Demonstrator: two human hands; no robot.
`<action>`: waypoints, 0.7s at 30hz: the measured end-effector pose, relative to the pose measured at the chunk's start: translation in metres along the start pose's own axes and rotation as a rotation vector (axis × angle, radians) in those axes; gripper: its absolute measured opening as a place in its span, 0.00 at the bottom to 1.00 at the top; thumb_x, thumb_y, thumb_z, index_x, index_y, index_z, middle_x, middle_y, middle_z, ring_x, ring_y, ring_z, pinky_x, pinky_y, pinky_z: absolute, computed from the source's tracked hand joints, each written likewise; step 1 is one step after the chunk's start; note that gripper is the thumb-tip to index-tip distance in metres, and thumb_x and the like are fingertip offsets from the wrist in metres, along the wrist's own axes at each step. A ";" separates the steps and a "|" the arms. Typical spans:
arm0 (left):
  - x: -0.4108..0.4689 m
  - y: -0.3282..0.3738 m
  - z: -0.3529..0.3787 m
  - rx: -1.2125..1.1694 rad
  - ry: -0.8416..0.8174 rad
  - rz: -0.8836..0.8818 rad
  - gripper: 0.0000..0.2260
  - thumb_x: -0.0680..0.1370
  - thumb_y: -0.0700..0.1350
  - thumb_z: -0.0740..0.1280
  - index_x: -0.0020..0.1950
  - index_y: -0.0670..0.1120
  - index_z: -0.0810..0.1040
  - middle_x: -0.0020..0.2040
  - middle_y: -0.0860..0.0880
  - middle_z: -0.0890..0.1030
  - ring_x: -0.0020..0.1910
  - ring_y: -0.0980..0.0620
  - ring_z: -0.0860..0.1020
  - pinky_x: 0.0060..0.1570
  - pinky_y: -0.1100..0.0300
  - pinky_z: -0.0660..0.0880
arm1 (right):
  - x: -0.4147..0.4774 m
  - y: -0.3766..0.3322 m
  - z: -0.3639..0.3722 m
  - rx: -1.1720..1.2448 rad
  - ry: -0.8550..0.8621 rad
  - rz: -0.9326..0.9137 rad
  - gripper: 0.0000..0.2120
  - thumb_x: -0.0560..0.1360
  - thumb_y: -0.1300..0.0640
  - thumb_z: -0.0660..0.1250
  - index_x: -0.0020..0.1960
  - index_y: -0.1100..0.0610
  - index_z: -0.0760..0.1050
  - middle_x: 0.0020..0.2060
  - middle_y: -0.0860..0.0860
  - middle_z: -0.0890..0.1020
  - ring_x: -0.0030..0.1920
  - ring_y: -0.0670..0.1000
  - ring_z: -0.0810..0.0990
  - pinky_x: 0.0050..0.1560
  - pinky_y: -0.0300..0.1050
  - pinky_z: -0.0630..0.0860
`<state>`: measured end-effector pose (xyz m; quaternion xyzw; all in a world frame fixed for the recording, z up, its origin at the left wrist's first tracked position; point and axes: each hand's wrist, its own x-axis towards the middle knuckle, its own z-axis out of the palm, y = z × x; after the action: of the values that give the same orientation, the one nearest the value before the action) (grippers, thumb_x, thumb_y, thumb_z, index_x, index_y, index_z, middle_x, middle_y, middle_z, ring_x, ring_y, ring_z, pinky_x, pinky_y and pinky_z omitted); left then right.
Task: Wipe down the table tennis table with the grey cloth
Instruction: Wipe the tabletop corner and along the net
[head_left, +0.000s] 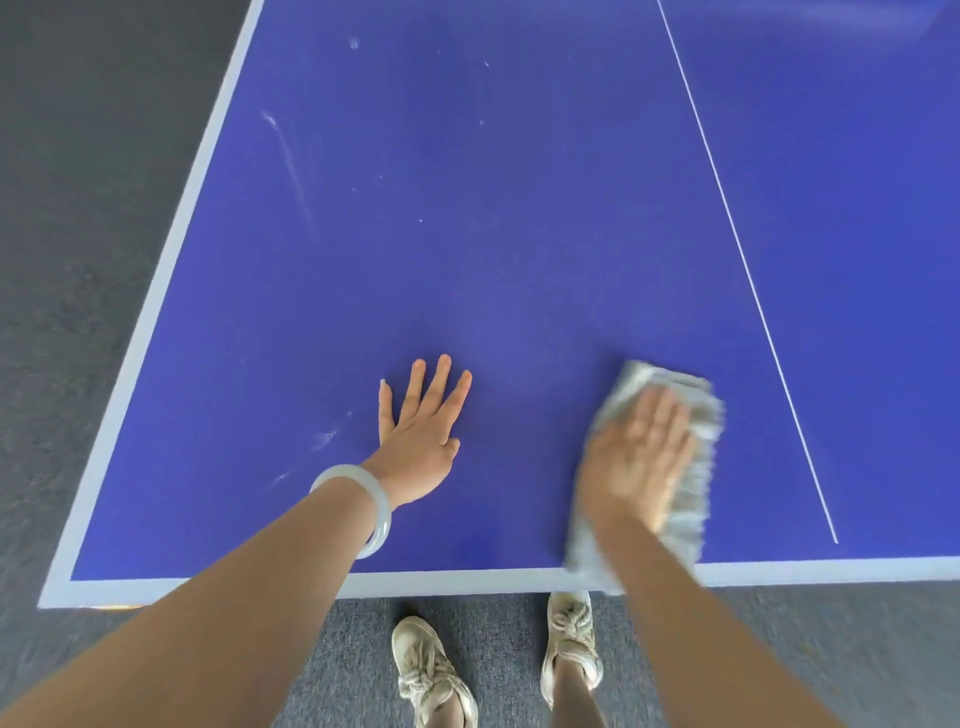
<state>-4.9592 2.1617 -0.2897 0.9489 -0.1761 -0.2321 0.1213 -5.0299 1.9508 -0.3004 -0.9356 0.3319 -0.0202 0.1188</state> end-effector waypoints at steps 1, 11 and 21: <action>0.000 0.000 -0.001 -0.010 -0.005 -0.001 0.34 0.84 0.43 0.55 0.79 0.58 0.34 0.76 0.57 0.27 0.74 0.52 0.25 0.70 0.44 0.26 | -0.020 -0.027 0.011 -0.001 -0.024 -0.085 0.30 0.80 0.51 0.41 0.81 0.58 0.45 0.80 0.55 0.48 0.80 0.57 0.43 0.79 0.58 0.39; 0.000 -0.003 -0.001 -0.031 -0.014 0.009 0.33 0.83 0.42 0.55 0.79 0.57 0.36 0.78 0.56 0.30 0.75 0.52 0.27 0.70 0.45 0.26 | 0.054 0.064 -0.017 -0.111 -0.166 -0.564 0.28 0.81 0.47 0.38 0.81 0.49 0.40 0.81 0.47 0.47 0.80 0.47 0.39 0.79 0.50 0.39; 0.001 0.000 -0.003 -0.011 -0.042 -0.013 0.34 0.84 0.43 0.55 0.79 0.58 0.33 0.75 0.58 0.25 0.73 0.52 0.24 0.70 0.44 0.26 | -0.007 -0.038 0.014 0.010 0.021 0.002 0.29 0.83 0.52 0.48 0.81 0.59 0.47 0.80 0.57 0.50 0.80 0.60 0.47 0.77 0.64 0.41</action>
<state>-4.9566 2.1619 -0.2875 0.9443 -0.1712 -0.2537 0.1211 -5.0097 1.9868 -0.3051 -0.9344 0.3340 -0.0316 0.1198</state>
